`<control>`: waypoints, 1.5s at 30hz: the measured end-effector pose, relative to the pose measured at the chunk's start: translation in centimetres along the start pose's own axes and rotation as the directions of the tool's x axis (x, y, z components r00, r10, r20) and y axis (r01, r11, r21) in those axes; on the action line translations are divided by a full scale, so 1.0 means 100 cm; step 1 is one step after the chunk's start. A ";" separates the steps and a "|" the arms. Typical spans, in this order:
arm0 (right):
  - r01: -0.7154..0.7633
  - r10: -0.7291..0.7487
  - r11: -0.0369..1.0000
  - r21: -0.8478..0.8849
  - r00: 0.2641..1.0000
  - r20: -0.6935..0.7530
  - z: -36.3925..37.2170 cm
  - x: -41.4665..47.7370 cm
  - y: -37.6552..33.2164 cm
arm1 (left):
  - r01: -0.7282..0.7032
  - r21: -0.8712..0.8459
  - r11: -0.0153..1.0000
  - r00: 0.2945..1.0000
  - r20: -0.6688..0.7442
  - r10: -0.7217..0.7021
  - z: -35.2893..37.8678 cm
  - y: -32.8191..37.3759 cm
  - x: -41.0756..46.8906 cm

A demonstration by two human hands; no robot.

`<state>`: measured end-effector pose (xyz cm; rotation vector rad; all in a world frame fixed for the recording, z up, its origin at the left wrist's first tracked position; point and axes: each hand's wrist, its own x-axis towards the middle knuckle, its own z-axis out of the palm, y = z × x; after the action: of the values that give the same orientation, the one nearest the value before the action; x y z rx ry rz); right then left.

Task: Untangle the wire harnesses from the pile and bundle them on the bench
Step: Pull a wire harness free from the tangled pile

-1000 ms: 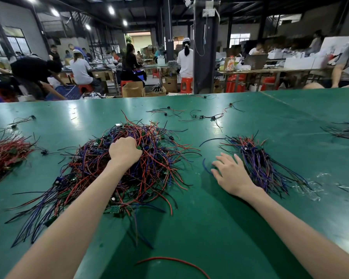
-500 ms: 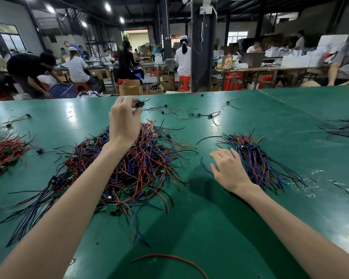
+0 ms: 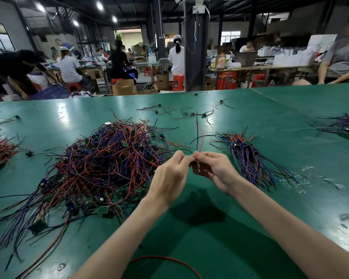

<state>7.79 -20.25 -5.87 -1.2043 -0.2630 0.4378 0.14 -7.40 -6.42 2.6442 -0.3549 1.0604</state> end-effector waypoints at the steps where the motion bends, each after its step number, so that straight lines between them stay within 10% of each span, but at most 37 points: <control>1: -0.009 0.009 1.000 -0.017 1.000 -0.010 -0.001 0.000 0.002 | 0.025 -0.035 0.999 1.000 0.008 -0.025 0.002 -0.001 -0.002; 10: 0.062 -0.055 0.989 -0.136 0.997 0.056 0.004 0.000 0.013 | 0.609 -0.500 0.616 0.786 0.278 -0.552 0.006 -0.015 -0.001; 17: 0.069 -0.081 0.953 -0.296 0.996 -0.028 0.004 0.003 0.017 | 0.682 -0.653 0.328 0.708 0.479 -0.519 0.009 -0.019 -0.002; 24: -0.064 0.058 0.997 -0.052 0.992 -0.111 0.001 0.007 0.015 | 0.690 -0.690 0.219 0.693 0.540 -0.478 0.009 -0.014 0.000; 32: -0.035 0.040 0.999 0.033 0.988 -0.151 -0.008 0.014 0.003 | 0.745 -0.597 0.297 0.644 0.530 -0.552 0.004 -0.018 0.002; 45: 0.053 -0.034 0.992 0.113 0.986 -0.163 -0.017 0.018 -0.004 | 0.654 -0.569 0.499 0.754 0.435 -0.492 0.010 -0.021 -0.006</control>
<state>10.23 -20.99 -6.15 -1.1100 -0.1232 0.3117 1.06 -5.67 -7.83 1.9140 0.1132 0.2937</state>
